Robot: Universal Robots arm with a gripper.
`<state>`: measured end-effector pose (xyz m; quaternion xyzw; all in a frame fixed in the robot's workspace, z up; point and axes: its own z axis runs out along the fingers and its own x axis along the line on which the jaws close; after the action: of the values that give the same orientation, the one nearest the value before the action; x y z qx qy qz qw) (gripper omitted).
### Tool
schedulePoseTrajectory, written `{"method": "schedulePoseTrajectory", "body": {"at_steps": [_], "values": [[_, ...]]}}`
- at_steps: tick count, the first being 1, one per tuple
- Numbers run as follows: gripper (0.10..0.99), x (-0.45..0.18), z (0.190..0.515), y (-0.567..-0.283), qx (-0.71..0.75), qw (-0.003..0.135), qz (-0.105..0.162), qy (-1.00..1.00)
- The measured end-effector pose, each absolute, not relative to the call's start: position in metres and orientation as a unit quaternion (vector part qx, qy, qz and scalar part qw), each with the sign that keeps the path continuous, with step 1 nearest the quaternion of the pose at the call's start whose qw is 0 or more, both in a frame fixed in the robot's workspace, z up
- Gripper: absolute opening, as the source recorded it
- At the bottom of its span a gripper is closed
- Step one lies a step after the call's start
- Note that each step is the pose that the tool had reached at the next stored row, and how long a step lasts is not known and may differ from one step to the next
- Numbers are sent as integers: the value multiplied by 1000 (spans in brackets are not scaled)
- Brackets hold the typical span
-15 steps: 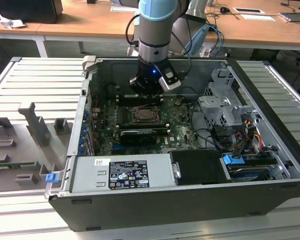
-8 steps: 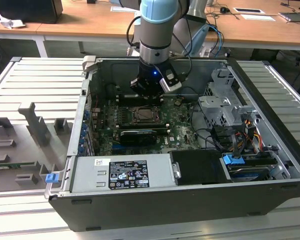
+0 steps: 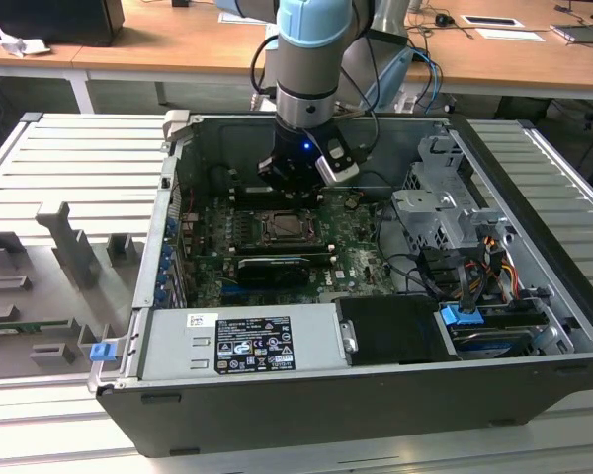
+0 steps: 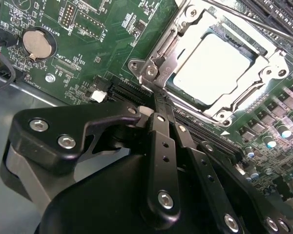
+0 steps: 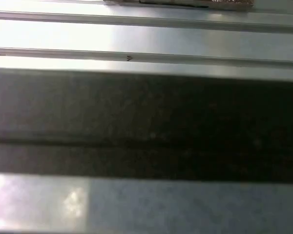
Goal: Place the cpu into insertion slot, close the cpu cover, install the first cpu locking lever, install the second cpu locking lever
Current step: 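Install the first cpu locking lever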
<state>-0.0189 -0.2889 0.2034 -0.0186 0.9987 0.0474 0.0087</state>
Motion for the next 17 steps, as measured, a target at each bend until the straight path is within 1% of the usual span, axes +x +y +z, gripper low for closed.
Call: {"method": "schedulePoseTrajectory", "body": {"at_steps": [10, 17], "values": [[106, -19, 201, -289, -19, 9, 50, 999], [106, -19, 214, -289, -19, 9, 50, 999]]}}
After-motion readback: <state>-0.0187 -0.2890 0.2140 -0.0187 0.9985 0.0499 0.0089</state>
